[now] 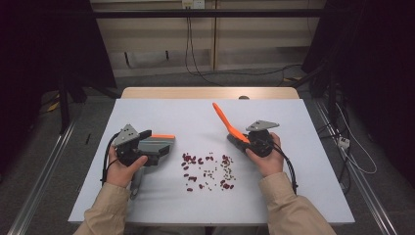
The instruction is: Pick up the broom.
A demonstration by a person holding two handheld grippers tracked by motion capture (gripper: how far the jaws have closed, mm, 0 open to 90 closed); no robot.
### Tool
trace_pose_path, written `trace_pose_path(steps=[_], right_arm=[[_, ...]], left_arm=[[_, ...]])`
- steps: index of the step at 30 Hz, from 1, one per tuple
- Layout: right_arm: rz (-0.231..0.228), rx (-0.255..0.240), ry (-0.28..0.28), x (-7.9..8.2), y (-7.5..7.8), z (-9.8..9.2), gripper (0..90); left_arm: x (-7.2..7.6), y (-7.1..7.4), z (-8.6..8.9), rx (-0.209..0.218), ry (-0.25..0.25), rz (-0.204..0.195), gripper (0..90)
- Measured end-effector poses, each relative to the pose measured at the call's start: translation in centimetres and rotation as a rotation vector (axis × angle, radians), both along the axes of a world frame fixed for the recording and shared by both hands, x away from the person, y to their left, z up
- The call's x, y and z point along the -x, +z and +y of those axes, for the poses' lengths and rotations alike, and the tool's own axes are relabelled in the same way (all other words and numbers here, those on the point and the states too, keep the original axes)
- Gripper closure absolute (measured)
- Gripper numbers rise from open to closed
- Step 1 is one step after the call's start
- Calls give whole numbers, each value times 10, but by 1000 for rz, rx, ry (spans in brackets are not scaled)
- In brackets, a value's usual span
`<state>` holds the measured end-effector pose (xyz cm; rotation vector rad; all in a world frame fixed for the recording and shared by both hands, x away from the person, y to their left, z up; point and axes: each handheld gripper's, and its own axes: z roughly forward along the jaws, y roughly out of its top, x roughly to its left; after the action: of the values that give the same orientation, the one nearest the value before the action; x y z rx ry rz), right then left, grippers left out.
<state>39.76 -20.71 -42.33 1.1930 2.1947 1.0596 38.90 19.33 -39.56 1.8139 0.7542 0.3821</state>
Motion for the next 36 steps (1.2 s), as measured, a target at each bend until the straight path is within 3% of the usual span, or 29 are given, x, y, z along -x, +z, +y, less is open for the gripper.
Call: trace_pose_path(steps=[4,17,24,27,31,36], right_arm=[[3,-11,-14,2,0,-1,705],[-36,33,-20,16,-3,15,706],[-58,72,-4,30,-4,30,705],[-53,53,11,34,-4,36,705],[-71,93,9,40,-4,47,705],[-80,90,9,45,-5,59,704]], left_arm=[[1,-1,3,2,8,1,62],[6,-4,13,-7,17,-3,62],[8,-6,16,-12,20,0,62],[9,-5,17,-10,20,-5,62],[10,-5,19,-9,21,-4,62],[11,-7,20,-12,15,-2,62]])
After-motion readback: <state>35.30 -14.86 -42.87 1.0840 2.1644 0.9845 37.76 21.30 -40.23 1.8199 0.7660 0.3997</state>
